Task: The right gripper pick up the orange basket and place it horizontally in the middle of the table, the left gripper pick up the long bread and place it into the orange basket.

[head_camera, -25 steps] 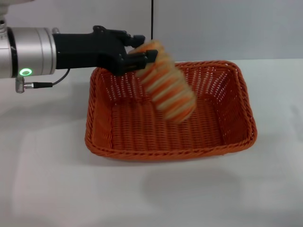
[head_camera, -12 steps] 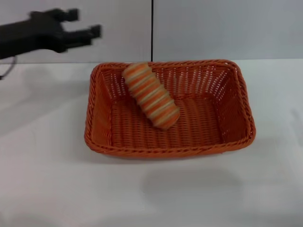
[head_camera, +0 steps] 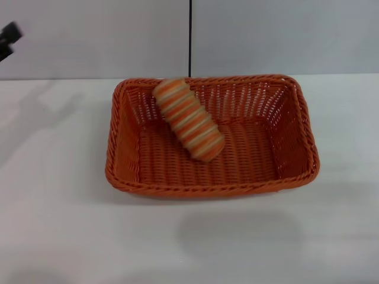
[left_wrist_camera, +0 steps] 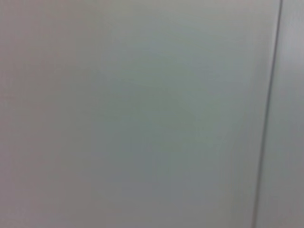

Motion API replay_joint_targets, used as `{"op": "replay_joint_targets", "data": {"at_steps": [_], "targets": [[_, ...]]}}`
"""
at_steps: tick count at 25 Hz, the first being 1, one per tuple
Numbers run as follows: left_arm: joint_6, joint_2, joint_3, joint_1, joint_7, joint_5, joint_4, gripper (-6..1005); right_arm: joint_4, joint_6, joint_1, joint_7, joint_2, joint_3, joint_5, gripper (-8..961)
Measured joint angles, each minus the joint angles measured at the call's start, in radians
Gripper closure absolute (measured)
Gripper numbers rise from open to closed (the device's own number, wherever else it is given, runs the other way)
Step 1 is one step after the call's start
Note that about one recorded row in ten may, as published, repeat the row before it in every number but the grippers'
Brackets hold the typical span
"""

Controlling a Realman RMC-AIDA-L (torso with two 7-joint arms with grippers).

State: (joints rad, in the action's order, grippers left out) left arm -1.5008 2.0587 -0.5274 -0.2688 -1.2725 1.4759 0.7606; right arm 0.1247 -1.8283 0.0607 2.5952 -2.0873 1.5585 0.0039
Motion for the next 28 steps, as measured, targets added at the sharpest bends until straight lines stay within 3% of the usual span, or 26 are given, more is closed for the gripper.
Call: {"op": "replay_joint_targets", "data": {"at_steps": [7, 15, 16, 17, 28], "targets": [[-0.048, 0.0, 0.13, 0.069, 0.198, -0.076, -0.163, 193, -0.012, 0.012, 0.047, 0.028, 0.003, 0.005, 0.075, 380], [-0.113, 0.001, 0.272, 0.107, 0.375, -0.114, -0.339, 193, -0.103, 0.099, 0.193, 0.057, 0.005, 0.027, 0.216, 380], [-0.16, 0.003, 0.343, 0.123, 0.452, -0.116, -0.42, 193, -0.104, 0.108, 0.203, 0.057, 0.006, 0.028, 0.234, 380], [-0.171, 0.004, 0.357, 0.127, 0.471, -0.116, -0.445, 193, -0.103, 0.113, 0.209, 0.057, 0.007, 0.029, 0.25, 380], [-0.177, 0.003, 0.388, 0.165, 0.618, -0.111, -0.563, 193, -0.101, 0.121, 0.213, 0.05, 0.006, 0.046, 0.283, 381]]}}
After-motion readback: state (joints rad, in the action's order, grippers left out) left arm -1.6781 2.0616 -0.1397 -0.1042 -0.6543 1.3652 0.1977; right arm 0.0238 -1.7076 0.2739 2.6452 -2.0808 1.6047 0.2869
